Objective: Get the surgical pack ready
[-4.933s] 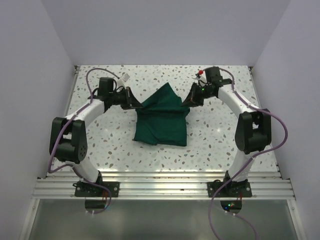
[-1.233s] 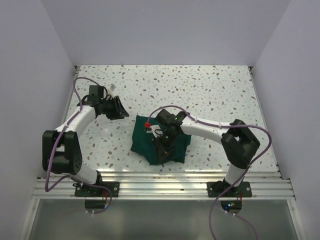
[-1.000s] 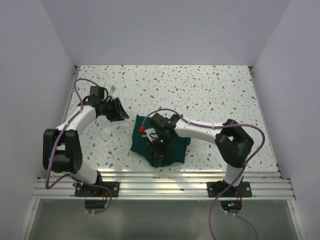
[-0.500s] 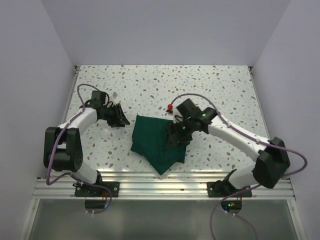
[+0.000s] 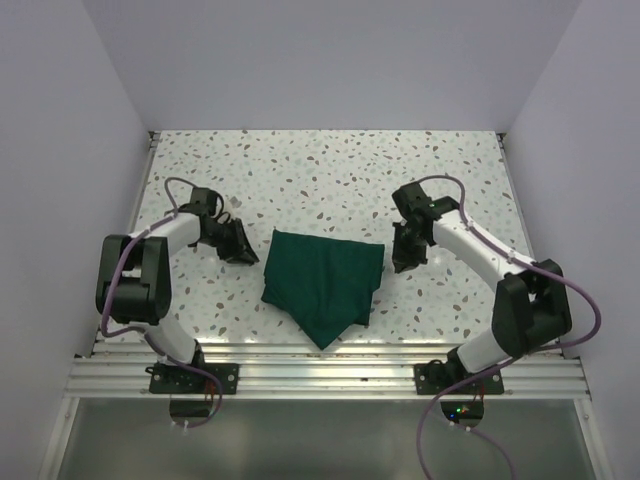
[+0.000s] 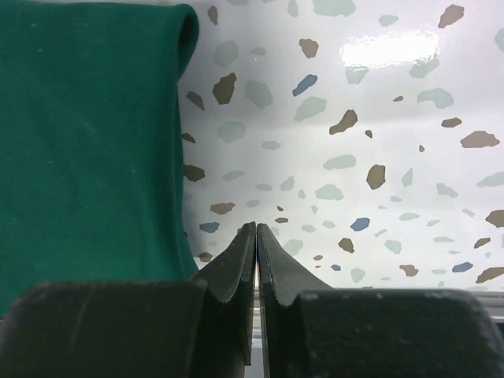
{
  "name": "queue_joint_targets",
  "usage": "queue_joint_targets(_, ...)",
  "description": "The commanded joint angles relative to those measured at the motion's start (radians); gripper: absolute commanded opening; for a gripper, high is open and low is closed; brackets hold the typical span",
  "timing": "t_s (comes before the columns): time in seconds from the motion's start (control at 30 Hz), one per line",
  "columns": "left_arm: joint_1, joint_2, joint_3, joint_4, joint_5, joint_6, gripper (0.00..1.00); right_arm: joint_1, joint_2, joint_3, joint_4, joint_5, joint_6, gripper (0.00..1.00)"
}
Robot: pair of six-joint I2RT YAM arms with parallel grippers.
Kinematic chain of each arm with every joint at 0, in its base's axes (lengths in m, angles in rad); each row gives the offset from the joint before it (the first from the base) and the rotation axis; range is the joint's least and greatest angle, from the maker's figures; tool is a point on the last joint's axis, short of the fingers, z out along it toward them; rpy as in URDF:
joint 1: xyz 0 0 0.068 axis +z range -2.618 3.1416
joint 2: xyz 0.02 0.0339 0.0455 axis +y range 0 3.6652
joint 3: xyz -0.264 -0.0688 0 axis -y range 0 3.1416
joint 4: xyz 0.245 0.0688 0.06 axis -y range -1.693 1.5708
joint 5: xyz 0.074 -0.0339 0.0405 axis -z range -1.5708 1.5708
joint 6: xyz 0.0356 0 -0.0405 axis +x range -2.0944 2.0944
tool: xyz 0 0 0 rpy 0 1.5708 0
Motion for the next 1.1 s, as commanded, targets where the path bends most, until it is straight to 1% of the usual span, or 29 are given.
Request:
queue_joint_targets(0.0,0.005,-0.059,0.032,-0.014,-0.03,0.008,0.22,-0.009,0.003,-0.013,0.02,0.016,0.013,0.07)
queue_joint_targets(0.03,0.005,-0.071,0.034,-0.015,-0.036,0.008,0.22,-0.009,0.032,-0.016,0.04,0.006,0.01,0.07)
queue_joint_targets(0.07,0.005,-0.088,0.035,-0.015,-0.046,0.008,0.22,-0.012,0.047,-0.026,0.057,-0.046,0.004,0.07)
queue_joint_targets(0.13,0.005,-0.094,0.035,-0.012,-0.038,0.008,0.23,-0.011,0.087,-0.031,0.104,-0.103,-0.016,0.07)
queue_joint_targets(0.23,0.005,-0.086,0.026,0.009,-0.007,0.01,0.32,-0.011,0.158,-0.03,0.159,-0.172,-0.018,0.07)
queue_joint_targets(0.33,0.005,-0.083,0.015,0.026,0.011,0.004,0.35,-0.011,0.214,0.0,0.176,-0.179,-0.029,0.07)
queue_joint_targets(0.4,0.005,-0.077,0.014,0.025,0.013,-0.002,0.34,-0.011,0.26,0.033,0.172,-0.174,-0.047,0.07)
queue_joint_targets(0.43,0.005,-0.082,0.012,0.023,0.008,-0.005,0.31,-0.011,0.28,0.058,0.173,-0.177,-0.049,0.07)
queue_joint_targets(0.5,0.005,-0.097,0.008,0.029,-0.012,-0.016,0.3,-0.011,0.335,0.087,0.175,-0.194,-0.062,0.07)
queue_joint_targets(0.57,0.005,-0.12,0.011,0.031,-0.029,-0.021,0.28,-0.012,0.388,0.145,0.172,-0.238,-0.07,0.07)
queue_joint_targets(0.7,0.005,-0.21,0.026,0.037,-0.087,-0.01,0.28,-0.011,0.464,0.26,0.163,-0.293,-0.069,0.07)
queue_joint_targets(0.73,0.005,-0.244,0.046,0.029,-0.121,-0.002,0.3,-0.009,0.486,0.317,0.16,-0.321,-0.07,0.08)
queue_joint_targets(0.8,0.005,-0.279,0.066,0.017,-0.151,0.022,0.32,-0.009,0.548,0.383,0.14,-0.341,-0.072,0.08)
queue_joint_targets(0.83,0.005,-0.319,0.081,0.013,-0.187,0.028,0.35,-0.011,0.57,0.458,0.129,-0.347,-0.07,0.08)
queue_joint_targets(0.9,0.005,-0.359,0.09,0.019,-0.21,0.045,0.41,-0.011,0.619,0.542,0.086,-0.359,-0.075,0.09)
queue_joint_targets(0.93,0.005,-0.388,0.092,0.026,-0.193,0.054,0.42,-0.011,0.664,0.631,0.069,-0.363,-0.076,0.09)
queue_joint_targets(0.97,0.002,-0.398,0.092,0.031,-0.181,0.062,0.43,-0.012,0.684,0.673,0.054,-0.366,-0.078,0.1)
queue_joint_targets(1.0,-0.004,-0.401,0.09,0.051,-0.166,0.074,0.46,-0.012,0.701,0.713,0.016,-0.36,-0.085,0.13)
queue_joint_targets(1.03,-0.021,-0.399,0.084,0.058,-0.121,0.079,0.47,-0.012,0.722,0.786,-0.02,-0.343,-0.095,0.16)
queue_joint_targets(1.07,-0.031,-0.398,0.081,0.065,-0.101,0.082,0.48,-0.021,0.722,0.809,-0.079,-0.297,-0.102,0.19)
